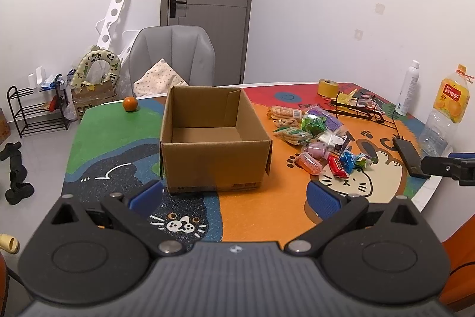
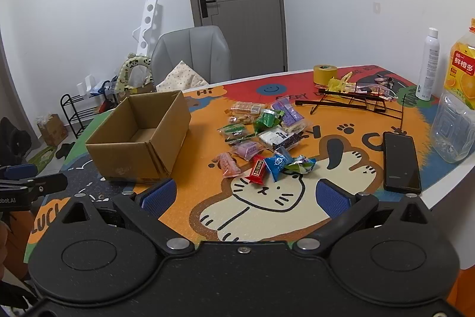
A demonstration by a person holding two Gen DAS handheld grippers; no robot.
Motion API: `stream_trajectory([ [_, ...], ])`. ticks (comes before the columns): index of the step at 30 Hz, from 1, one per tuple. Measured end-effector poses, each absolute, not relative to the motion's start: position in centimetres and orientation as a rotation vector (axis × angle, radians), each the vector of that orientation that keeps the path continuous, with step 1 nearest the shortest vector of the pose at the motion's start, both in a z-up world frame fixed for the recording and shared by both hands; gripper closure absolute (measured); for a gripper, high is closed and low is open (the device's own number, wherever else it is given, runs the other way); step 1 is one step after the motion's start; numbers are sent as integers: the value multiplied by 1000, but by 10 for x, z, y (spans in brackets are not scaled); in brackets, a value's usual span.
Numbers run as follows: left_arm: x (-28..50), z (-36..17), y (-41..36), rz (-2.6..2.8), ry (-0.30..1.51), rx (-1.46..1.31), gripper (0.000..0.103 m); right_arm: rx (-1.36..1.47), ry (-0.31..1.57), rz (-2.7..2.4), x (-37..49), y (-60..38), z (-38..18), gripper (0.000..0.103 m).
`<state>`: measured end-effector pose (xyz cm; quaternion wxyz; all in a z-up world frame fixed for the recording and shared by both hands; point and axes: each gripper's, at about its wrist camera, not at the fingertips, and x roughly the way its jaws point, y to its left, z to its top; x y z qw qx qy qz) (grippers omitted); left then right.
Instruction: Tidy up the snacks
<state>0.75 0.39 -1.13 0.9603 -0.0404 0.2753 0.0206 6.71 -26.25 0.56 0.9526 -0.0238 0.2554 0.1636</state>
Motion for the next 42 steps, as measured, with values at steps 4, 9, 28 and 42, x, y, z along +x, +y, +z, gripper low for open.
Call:
stream_trajectory([
  [4, 7, -12, 5, 36, 556, -87, 0, -57, 517, 341, 67, -262, 5, 0],
  [9, 6, -13, 6, 31, 554, -89, 0, -63, 510, 341, 65, -262, 4, 0],
  [28, 6, -10, 3, 35, 551, -83, 0, -54, 510, 334, 65, -264, 6, 0],
  [42, 6, -11, 5, 36, 552, -77, 0, -58, 506, 324, 65, -265, 7, 0],
])
